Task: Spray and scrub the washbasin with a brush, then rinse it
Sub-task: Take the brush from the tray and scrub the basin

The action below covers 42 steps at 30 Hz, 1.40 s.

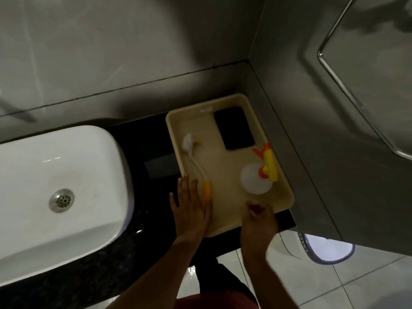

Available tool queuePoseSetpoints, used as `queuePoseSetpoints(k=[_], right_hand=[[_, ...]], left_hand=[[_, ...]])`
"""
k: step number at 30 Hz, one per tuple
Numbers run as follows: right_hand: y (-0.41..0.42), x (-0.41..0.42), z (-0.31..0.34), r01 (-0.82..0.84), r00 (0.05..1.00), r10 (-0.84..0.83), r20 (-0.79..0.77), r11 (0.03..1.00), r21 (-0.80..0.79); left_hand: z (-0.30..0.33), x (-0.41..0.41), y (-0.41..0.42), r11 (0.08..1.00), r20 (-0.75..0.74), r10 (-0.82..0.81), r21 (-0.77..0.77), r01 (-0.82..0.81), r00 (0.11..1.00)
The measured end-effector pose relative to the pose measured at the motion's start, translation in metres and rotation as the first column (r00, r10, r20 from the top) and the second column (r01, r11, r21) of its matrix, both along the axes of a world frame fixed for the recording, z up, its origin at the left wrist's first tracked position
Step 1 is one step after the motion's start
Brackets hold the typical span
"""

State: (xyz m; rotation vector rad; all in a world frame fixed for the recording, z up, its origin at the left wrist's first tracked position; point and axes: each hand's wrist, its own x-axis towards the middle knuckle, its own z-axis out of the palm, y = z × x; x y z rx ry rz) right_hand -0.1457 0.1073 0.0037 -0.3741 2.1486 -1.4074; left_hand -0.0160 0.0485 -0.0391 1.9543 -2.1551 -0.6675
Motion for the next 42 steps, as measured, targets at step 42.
queuePoseSetpoints(k=[42], right_hand=[[-0.153,0.282,0.066,-0.694,-0.048,0.979,-0.199,0.111,0.711]], left_hand=[[0.067,0.510,-0.026,0.954,0.159,0.286,-0.142,-0.265,0.945]])
